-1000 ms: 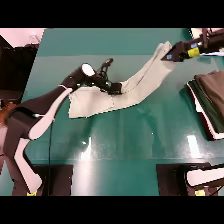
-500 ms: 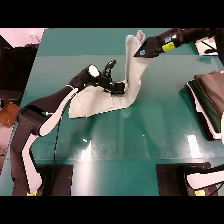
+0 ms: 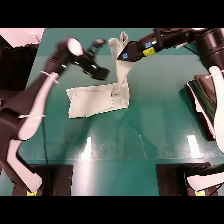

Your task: Fold the shirts.

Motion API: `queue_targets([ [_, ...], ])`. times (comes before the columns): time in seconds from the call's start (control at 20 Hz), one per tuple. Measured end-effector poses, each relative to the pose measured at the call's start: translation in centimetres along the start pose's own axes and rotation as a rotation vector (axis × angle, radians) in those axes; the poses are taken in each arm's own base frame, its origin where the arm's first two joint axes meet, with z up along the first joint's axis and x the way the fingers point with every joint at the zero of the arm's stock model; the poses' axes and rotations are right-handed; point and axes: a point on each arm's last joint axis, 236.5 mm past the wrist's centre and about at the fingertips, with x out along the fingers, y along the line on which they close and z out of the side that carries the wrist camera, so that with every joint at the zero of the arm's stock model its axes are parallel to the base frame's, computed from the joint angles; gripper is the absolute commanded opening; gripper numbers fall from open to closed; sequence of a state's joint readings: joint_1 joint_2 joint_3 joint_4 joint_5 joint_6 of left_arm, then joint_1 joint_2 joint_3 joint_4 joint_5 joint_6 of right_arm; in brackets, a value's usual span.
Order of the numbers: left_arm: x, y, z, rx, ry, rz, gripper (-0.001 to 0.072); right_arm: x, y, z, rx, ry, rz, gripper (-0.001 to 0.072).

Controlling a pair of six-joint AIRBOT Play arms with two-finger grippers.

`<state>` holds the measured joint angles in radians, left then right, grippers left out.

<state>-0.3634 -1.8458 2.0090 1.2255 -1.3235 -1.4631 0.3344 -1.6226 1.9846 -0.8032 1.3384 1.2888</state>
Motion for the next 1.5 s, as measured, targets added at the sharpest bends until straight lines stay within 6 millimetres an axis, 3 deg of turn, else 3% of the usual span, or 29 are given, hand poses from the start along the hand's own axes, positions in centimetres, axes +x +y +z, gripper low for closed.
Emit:
queue_targets([
  [0.2,-12.2,6.8,-0.4,-0.036,-0.087,0.225,0.0026,5.0,1.9,-1.0,-0.04,0.031,0.071,0.0016],
  [0.3,-17.5,8.5,-0.8,-0.063,-0.148,0.295,0.0026,8.5,3.5,-1.4,-0.064,0.031,0.141,0.0019],
  [0.35,-19.4,8.9,-1.1,-0.072,-0.174,0.318,0.0025,10.5,4.4,-1.7,-0.076,0.025,0.176,0.011],
  [0.45,-22.4,9.6,-1.6,-0.087,-0.211,0.363,0.0026,14.5,6.2,-2.3,-0.107,0.014,0.237,0.0522],
  [0.5,-23.4,9.7,-1.8,-0.091,-0.224,0.377,0.0026,16.1,7.2,-2.7,-0.127,0.01,0.265,0.0669],
  [0.65,-24.8,9.9,-2.2,-0.099,-0.24,0.395,0.0026,18.5,9.5,-3.3,-0.176,0.007,0.327,0.0663],
  [0.7,-25.0,10.0,-2.2,-0.1,-0.243,0.399,0.0026,18.4,9.3,-3.4,-0.175,0.015,0.329,0.0608],
  [0.75,-25.1,10.1,-2.4,-0.102,-0.241,0.404,0.0026,17.9,8.4,-3.9,-0.168,0.037,0.314,0.0527],
  [0.85,-25.4,10.1,-2.5,-0.104,-0.243,0.406,0.0026,16.4,4.7,-5.8,-0.133,0.118,0.24,0.0526],
  [1.05,-24.6,9.7,-2.7,-0.108,-0.228,0.375,0.0026,11.0,-6.4,-11.0,0.045,0.276,0.053,0.0527],
  [1.1,-24.1,9.5,-2.8,-0.11,-0.221,0.362,0.0026,9.5,-9.1,-12.1,0.107,0.287,0.012,0.0532],
  [1.2,-23.2,9.4,-3.0,-0.114,-0.208,0.338,0.0025,7.0,-13.5,-14.2,0.234,0.295,-0.042,0.064],
  [1.35,-21.9,9.4,-3.3,-0.123,-0.191,0.316,0.0026,5.4,-17.1,-16.2,0.407,0.261,-0.036,0.064],
  [1.5,-21.3,9.4,-3.4,-0.126,-0.186,0.307,0.0026,6.5,-18.3,-17.1,0.512,0.243,0.014,0.064],
])
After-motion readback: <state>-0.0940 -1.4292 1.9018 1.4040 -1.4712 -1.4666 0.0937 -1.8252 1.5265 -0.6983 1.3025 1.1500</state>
